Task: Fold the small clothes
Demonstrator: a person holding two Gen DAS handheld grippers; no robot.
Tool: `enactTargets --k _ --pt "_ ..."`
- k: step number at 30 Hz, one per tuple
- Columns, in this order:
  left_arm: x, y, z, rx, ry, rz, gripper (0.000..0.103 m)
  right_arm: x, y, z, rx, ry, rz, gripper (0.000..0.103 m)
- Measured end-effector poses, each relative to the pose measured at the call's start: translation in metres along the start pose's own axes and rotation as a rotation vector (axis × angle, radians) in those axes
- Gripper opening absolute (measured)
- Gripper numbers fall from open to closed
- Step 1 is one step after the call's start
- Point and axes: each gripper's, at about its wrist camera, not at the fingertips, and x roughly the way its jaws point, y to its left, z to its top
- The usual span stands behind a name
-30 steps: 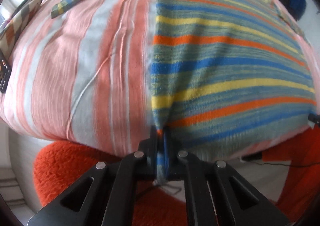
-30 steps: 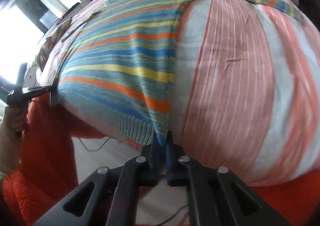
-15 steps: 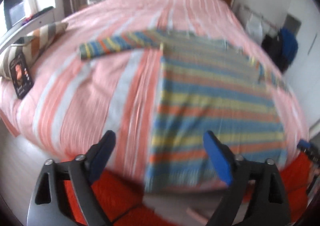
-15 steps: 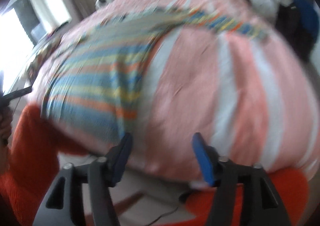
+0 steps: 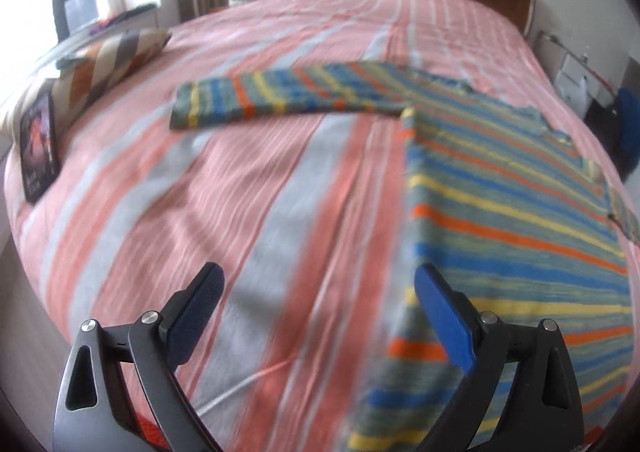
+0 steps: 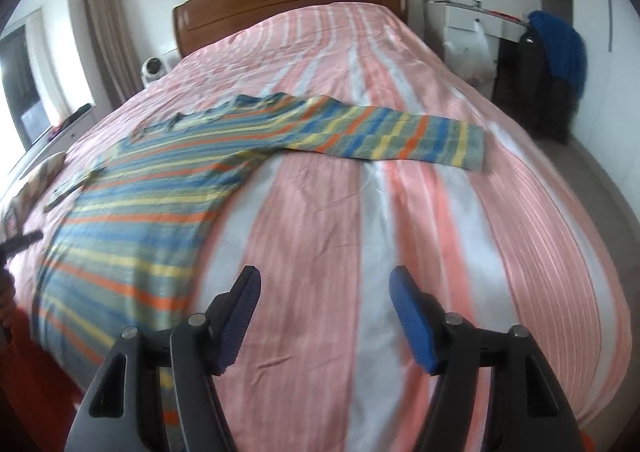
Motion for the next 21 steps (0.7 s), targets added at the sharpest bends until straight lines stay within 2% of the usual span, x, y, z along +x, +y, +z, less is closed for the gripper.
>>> enactTargets --k 2,5,6,12,21 --pt "0.007 0.006 -0.001 -0.012 0.024 0.01 0.097 0.003 -0.005 -0.006 0.028 -0.005 -0.028 0.067" --pt "0.011 0.007 -0.003 0.0 0.042 0.034 0.098 0.013 -0.012 -0.018 0.048 0.015 -0.072 0.077" --pt "0.012 0.007 -0.004 0.005 0.044 0.04 0.099 0.019 -0.013 -0.022 0.048 0.037 -0.077 0.078" --pt "0.016 0.003 -0.009 0.024 0.053 0.07 0.103 0.024 -0.013 -0.029 0.037 0.015 -0.069 0.088" --pt "0.02 0.005 -0.009 0.019 0.064 0.077 0.103 0.028 -0.012 -0.034 0.018 -0.002 -0.076 0.09"
